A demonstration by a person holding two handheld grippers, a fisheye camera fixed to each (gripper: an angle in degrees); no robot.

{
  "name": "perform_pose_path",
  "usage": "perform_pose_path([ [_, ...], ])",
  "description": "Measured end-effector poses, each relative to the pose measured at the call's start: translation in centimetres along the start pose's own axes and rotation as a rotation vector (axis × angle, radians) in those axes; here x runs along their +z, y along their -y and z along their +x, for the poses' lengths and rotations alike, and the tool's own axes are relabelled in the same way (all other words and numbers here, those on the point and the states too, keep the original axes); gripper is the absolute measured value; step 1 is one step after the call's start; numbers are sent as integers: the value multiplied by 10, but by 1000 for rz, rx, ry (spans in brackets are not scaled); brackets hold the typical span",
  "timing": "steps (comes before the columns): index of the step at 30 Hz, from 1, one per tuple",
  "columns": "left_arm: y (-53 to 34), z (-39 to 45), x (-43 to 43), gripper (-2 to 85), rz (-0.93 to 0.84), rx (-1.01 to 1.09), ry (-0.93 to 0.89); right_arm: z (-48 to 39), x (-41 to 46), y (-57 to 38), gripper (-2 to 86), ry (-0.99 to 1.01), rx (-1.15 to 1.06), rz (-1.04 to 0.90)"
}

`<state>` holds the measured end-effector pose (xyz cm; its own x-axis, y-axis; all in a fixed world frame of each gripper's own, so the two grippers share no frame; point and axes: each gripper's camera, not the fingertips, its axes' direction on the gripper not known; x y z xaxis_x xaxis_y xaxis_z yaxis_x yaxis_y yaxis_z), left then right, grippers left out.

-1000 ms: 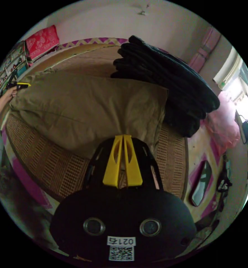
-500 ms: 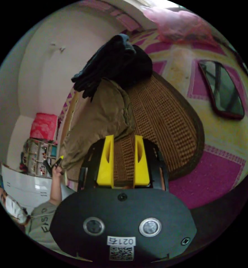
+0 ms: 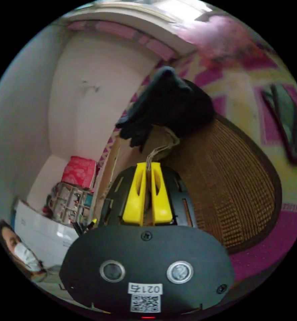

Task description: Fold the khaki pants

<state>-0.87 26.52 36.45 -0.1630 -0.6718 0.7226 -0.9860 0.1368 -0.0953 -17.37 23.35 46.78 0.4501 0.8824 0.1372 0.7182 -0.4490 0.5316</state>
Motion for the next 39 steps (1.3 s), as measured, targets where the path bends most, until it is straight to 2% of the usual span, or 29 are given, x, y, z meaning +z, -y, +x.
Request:
perform_pose_path([
  [3, -17, 1, -27, -10, 28, -3, -4, -110, 19, -14, 10, -40, -310, -22],
  [5, -32, 2, -44, -10, 35, -1, -5, -204, 63, -48, 9, -87, -560, -88],
  [6, -36, 3, -48, -10, 39, 0, -10, -225, 77, -59, 9, -94, -613, -108],
  [8, -52, 3, -63, -10, 52, -2, -30, -297, 145, -115, 9, -115, -824, -214],
  [11, -76, 0, -83, -10, 71, -14, -16, -345, 243, -195, 8, -154, -1002, -353],
  [14, -102, -6, -99, -10, 67, -41, 3, -337, 343, -261, 8, -246, -1048, -487],
  [17, -128, -15, -118, -10, 60, -77, 4, -307, 404, -299, 8, -356, -1046, -552],
  [22, -157, -28, -150, -10, 82, -116, 36, -328, 380, -316, 10, -275, -1033, -449],
  [25, -161, -39, -163, -10, 131, -153, 23, -342, 389, -343, 13, -212, -1064, -503],
  [29, -158, -50, -173, -10, 184, -189, -24, -314, 438, -373, 27, -278, -1040, -607],
  [34, -164, -53, -190, -9, 186, -175, 29, -309, 383, -335, 45, -82, -945, -534],
  [36, -167, -61, -198, -8, 207, -207, 65, -301, 359, -315, 44, -134, -936, -435],
  [39, -169, -83, -208, 2, 275, -312, 64, -273, 361, -291, 25, -393, -953, -351],
])
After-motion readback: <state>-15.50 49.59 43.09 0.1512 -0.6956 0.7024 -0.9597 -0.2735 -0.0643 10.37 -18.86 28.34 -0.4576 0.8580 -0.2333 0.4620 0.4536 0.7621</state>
